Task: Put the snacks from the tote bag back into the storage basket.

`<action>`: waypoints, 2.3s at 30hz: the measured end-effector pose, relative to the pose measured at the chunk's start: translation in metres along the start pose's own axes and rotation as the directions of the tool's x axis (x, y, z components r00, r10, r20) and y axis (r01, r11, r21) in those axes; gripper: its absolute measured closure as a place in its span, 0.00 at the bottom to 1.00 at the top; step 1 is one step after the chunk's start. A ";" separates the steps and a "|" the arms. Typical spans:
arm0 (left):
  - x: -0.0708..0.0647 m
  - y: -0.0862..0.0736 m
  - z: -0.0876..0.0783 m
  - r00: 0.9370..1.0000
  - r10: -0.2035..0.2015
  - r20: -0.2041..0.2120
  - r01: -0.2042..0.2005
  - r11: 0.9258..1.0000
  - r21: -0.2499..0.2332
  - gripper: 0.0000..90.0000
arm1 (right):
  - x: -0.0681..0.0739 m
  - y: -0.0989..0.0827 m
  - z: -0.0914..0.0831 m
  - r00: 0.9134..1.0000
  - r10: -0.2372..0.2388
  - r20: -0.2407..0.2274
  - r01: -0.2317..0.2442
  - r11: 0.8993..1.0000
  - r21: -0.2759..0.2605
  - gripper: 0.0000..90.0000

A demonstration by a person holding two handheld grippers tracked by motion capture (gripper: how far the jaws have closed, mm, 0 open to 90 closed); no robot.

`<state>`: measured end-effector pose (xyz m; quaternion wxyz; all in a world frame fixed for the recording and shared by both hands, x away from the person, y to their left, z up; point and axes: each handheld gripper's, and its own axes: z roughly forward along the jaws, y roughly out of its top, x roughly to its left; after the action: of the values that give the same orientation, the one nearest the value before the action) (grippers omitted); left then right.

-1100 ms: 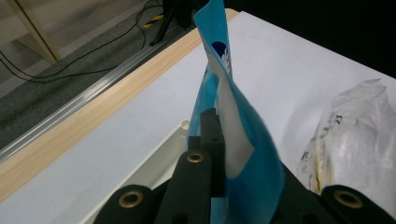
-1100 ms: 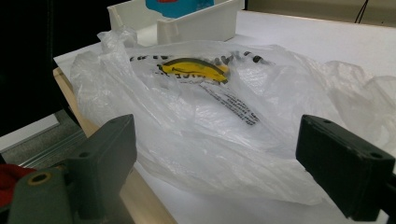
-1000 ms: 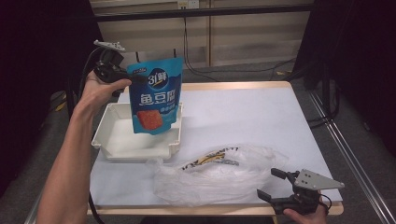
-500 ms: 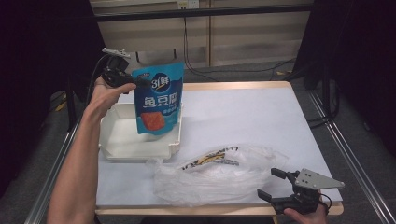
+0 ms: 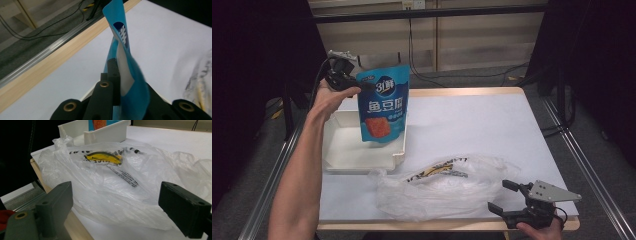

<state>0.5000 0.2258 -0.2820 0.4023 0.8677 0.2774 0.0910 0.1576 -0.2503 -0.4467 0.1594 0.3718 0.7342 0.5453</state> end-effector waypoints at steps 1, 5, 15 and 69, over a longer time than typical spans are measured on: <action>0.001 0.001 0.001 1.000 0.009 -0.008 -0.009 1.000 0.008 1.00 | 0.000 0.000 0.000 1.000 -0.001 -0.002 0.001 1.000 0.000 0.14; 0.004 0.001 0.002 1.000 -0.005 -0.023 0.005 1.000 -0.002 0.99 | 0.000 -0.001 0.000 1.000 -0.003 0.000 0.003 1.000 0.001 0.14; 0.011 -0.006 0.006 0.998 -0.061 -0.034 0.059 0.995 -0.076 0.79 | -0.001 -0.002 0.002 1.000 0.000 -0.001 0.000 1.000 0.007 0.14; -0.050 -0.076 -0.060 0.971 -0.106 -0.215 0.052 0.968 -0.244 0.07 | 0.003 0.002 0.001 0.999 -0.023 0.045 0.023 1.000 0.010 0.13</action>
<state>0.4046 0.2767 -0.2961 0.4719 0.7856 0.3432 0.2057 0.1572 -0.2468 -0.4447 0.1803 0.3762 0.7372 0.5315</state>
